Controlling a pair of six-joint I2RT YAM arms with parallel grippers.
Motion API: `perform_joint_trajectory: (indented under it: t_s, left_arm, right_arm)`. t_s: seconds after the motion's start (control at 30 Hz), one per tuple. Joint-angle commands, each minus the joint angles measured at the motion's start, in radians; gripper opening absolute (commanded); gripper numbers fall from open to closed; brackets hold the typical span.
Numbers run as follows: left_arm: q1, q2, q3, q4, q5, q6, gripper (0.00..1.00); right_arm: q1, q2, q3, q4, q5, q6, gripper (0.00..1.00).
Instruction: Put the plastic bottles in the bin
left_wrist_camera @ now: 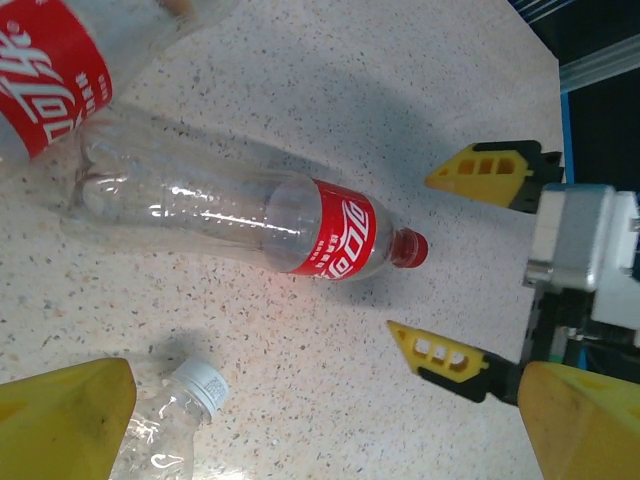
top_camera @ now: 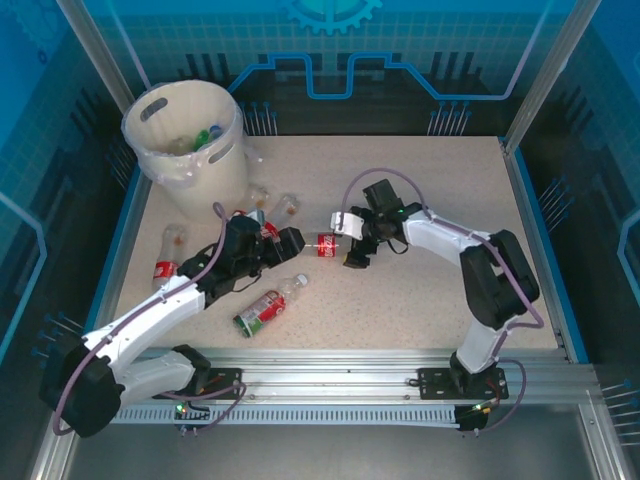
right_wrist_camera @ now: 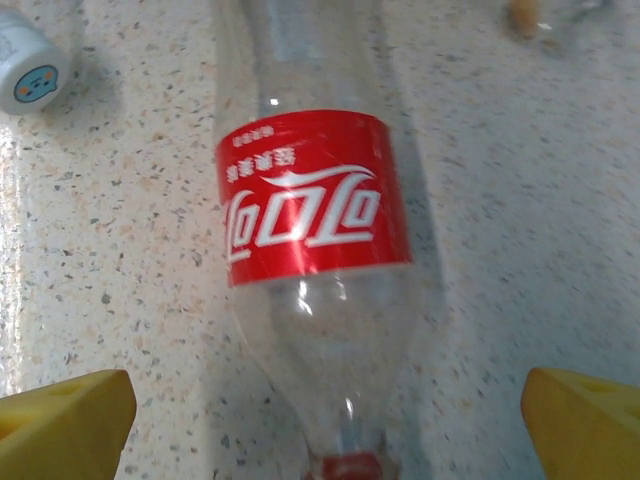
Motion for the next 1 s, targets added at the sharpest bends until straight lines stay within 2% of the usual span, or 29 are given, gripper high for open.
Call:
perform_joint_trajectory:
  t_s: [0.0,0.2,0.37,0.6,0.7,0.9,0.97]
  left_arm:
    - [-0.008,-0.034,-0.03,0.104,-0.029,-0.113,0.99]
    - [-0.007,-0.096,-0.093,0.114,-0.073,-0.137,0.99]
    - [-0.006,-0.119,-0.123,0.103,-0.096,-0.143,0.99]
    - [-0.006,-0.12,-0.153,0.12,-0.099,-0.152,0.99]
    - [-0.004,-0.122,-0.153,0.115,-0.099,-0.15,0.99]
    - [-0.003,-0.142,-0.147,0.11,-0.098,-0.133,0.99]
    - [-0.004,-0.146,-0.139,0.098,-0.102,-0.123,0.98]
  right_arm:
    - [0.027,0.074,0.053,-0.035,-0.007,-0.064,1.0]
    - [0.038,0.162,0.083,-0.002,0.018,-0.063,1.0]
    - [0.049,0.183,0.085,0.019,0.008,-0.055,0.94]
    - [0.052,0.197,0.091,0.04,0.028,-0.057,0.78]
    - [0.051,0.189,0.091,0.036,0.021,-0.056,0.69]
    - [0.046,0.135,0.079,-0.015,0.017,-0.043,0.64]
    - [0.041,0.097,0.054,-0.014,0.012,-0.029,0.6]
